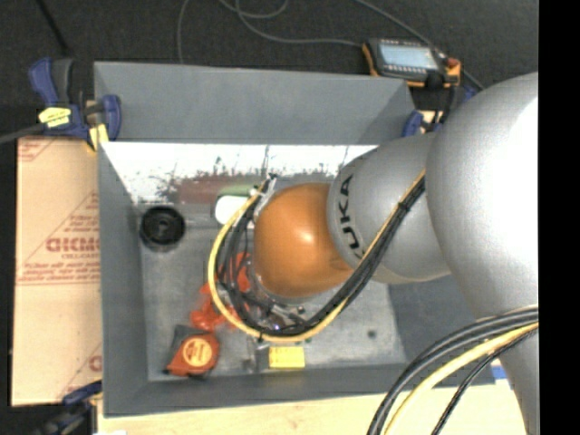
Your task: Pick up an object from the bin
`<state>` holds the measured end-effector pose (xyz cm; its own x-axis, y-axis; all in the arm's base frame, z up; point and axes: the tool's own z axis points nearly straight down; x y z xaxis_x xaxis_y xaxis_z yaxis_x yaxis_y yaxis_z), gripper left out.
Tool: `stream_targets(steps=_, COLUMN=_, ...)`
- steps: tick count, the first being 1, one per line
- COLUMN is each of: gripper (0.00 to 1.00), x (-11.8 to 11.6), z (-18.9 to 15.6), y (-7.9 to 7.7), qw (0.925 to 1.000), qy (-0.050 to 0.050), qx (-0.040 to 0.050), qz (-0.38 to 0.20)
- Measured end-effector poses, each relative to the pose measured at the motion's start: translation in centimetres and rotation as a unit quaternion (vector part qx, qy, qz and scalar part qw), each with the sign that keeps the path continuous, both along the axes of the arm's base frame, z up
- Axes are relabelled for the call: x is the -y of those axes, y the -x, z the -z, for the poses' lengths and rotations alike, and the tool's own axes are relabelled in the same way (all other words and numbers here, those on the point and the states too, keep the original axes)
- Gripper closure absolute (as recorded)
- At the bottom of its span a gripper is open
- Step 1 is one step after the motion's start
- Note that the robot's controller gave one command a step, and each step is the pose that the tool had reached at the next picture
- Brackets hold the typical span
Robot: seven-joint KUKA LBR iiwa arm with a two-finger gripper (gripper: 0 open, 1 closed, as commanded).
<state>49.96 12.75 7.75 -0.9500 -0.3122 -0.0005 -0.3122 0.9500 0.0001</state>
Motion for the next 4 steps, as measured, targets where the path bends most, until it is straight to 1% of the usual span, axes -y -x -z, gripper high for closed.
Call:
stream_targets(steps=1, gripper=0.00, x=1.3, z=0.4, y=0.3, qw=0.9992, qy=-0.001, qx=0.0036, qz=-0.040)
stream_targets(steps=2, gripper=0.00, x=-2.7, z=0.6, y=0.0, qw=0.9993, qy=0.000, qx=0.0020, qz=-0.037)
stream_targets(steps=3, gripper=1.00, x=1.0, z=0.4, y=-2.7, qw=0.9982, qy=-0.001, qx=0.0047, qz=-0.059)
stream_targets(steps=4, gripper=1.00, x=1.0, z=0.4, y=-2.7, qw=0.9983, qy=-0.001, qx=0.0045, qz=-0.059)
